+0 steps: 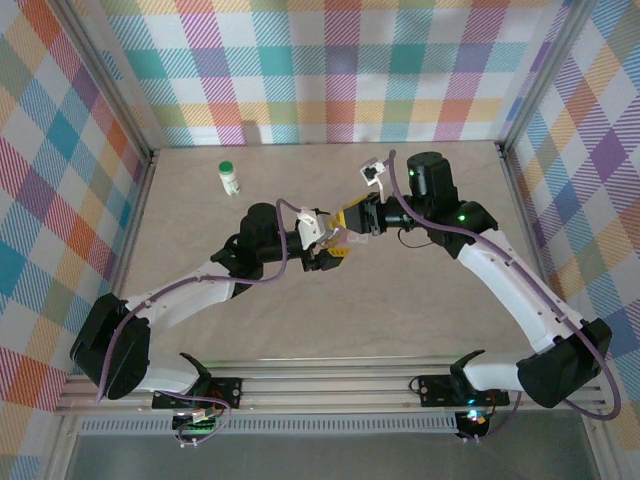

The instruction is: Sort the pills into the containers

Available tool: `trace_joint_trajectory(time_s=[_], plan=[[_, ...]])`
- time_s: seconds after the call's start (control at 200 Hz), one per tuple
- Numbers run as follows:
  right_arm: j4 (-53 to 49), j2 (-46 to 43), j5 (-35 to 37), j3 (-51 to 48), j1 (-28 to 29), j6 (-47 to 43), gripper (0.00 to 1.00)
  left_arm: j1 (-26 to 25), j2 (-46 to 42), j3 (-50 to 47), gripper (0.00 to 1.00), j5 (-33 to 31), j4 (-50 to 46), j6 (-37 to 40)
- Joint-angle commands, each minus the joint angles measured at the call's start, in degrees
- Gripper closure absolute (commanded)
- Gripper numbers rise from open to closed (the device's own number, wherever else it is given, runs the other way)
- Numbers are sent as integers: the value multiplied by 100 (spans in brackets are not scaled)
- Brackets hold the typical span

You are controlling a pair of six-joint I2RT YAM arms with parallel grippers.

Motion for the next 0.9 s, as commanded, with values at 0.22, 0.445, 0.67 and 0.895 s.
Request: trace_joint_trajectory(time_s=[0.22, 0.445, 0.67, 0.895], plan=[[175, -118, -139, -55, -32, -486, 90, -166, -143, 136, 50, 156, 248, -24], [244, -415, -602, -513, -37, -2248, 90, -172, -230, 80, 78, 242, 132, 69], [-412, -883, -2138, -1089, -106, -5643, 90, -83, -413, -322, 100, 817, 480, 293], [-1818, -271, -2449, -231, -270, -7052, 71, -34, -508, -226, 100, 1643, -287, 756]])
